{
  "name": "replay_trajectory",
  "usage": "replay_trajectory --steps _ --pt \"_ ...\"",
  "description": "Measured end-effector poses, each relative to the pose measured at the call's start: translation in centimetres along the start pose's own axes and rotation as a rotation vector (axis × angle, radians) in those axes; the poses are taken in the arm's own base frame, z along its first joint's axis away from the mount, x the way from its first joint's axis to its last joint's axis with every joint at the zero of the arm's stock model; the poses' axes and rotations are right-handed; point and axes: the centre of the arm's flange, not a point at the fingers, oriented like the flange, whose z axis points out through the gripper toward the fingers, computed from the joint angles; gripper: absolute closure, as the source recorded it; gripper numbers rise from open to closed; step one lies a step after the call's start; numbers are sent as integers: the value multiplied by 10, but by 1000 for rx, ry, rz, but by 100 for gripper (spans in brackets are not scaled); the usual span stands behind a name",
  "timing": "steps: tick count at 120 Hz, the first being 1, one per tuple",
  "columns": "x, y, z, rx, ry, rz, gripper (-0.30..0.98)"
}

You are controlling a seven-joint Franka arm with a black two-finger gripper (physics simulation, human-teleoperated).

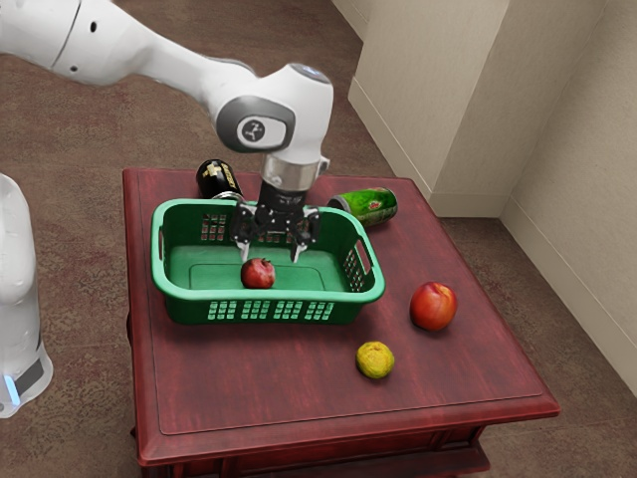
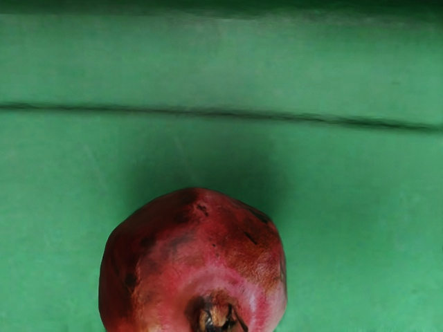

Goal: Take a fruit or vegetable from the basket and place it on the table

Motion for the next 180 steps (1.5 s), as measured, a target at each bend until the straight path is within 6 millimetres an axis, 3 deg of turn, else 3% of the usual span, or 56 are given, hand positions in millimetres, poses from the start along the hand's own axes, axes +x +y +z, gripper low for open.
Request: replay_trajectory --steps 64,114,122,144,152,162,173,180 --pt "29 13 35 17 -28 28 0" --pt "29 13 50 2 -107 7 1" --pt "29 13 51 -1 -112 6 5" --pt "28 14 50 -13 -112 12 32" --pt "23 16 34 -46 -92 36 34" --pt "9 30 -15 -141 -26 98 37" --pt "-29 49 -83 -265 70 206 37" --pt "-65 60 -105 -307 106 278 36"
